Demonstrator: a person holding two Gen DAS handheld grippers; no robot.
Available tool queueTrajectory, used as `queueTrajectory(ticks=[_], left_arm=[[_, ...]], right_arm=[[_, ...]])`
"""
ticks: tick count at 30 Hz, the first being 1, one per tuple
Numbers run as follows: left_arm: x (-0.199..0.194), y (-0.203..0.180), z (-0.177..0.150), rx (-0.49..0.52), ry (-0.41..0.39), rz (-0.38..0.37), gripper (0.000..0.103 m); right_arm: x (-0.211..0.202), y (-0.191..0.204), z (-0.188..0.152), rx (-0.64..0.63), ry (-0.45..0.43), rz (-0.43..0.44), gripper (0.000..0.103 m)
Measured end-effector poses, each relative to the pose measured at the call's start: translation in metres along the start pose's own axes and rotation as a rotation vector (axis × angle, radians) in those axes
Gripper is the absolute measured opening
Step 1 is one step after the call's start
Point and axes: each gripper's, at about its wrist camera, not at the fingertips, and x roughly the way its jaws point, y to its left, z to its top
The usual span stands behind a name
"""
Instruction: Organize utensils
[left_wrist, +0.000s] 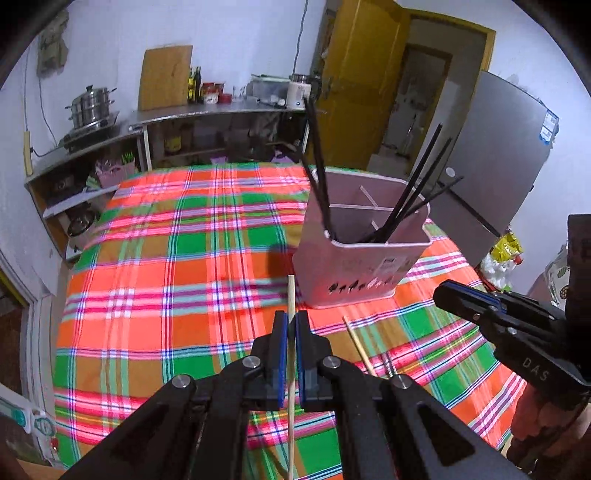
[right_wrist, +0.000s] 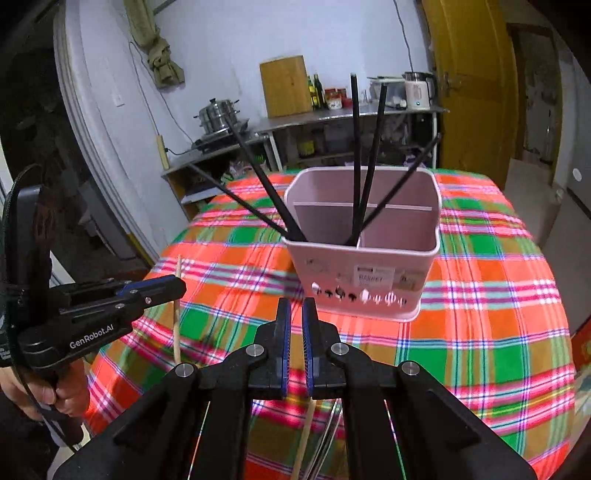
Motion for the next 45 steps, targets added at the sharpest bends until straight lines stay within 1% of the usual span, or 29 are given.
queueTrajectory(ticks=[4, 7, 9, 11, 16, 22, 28, 39, 40, 45], left_arm=[[-0.001, 0.000, -0.001, 0.002, 0.007, -0.006, 0.004], [0.007, 0.005, -0.005, -0.013, 0.037, -0.006, 0.004], [0.014, 0.010, -0.008, -0.032, 0.056, -0.013, 0.004], [0.021, 0.015, -0.011, -0.047, 0.076, -0.018, 0.004], [0.040, 0.029, -0.017, -0.084, 0.117, -0.029, 0.004], [0.068, 0.042, -0.025, -0.118, 0.183, -0.039, 0.004], [0.085, 0.047, -0.032, -0.117, 0.226, -0.041, 0.004], [0.116, 0.046, -0.040, -0.105, 0.336, -0.016, 0.005], [0.117, 0.047, -0.040, -0.103, 0.341, -0.014, 0.005], [0.122, 0.044, -0.036, -0.082, 0.354, -0.008, 0.005]], right_arm=[[0.001, -0.003, -0.002, 0.001, 0.009, 0.014, 0.004], [0.015, -0.005, -0.010, 0.004, 0.061, 0.037, 0.005], [0.028, -0.006, -0.018, 0.012, 0.098, 0.021, 0.006], [0.041, -0.009, -0.025, 0.020, 0.133, 0.009, 0.011], [0.078, -0.017, -0.038, 0.030, 0.218, -0.015, 0.011], [0.106, -0.023, -0.042, 0.033, 0.277, -0.042, 0.011], [0.121, -0.025, -0.042, 0.031, 0.308, -0.050, 0.011], [0.127, -0.022, -0.036, 0.003, 0.331, -0.064, 0.011], [0.127, -0.022, -0.036, 0.002, 0.331, -0.065, 0.008], [0.128, -0.021, -0.035, -0.006, 0.335, -0.063, 0.007]])
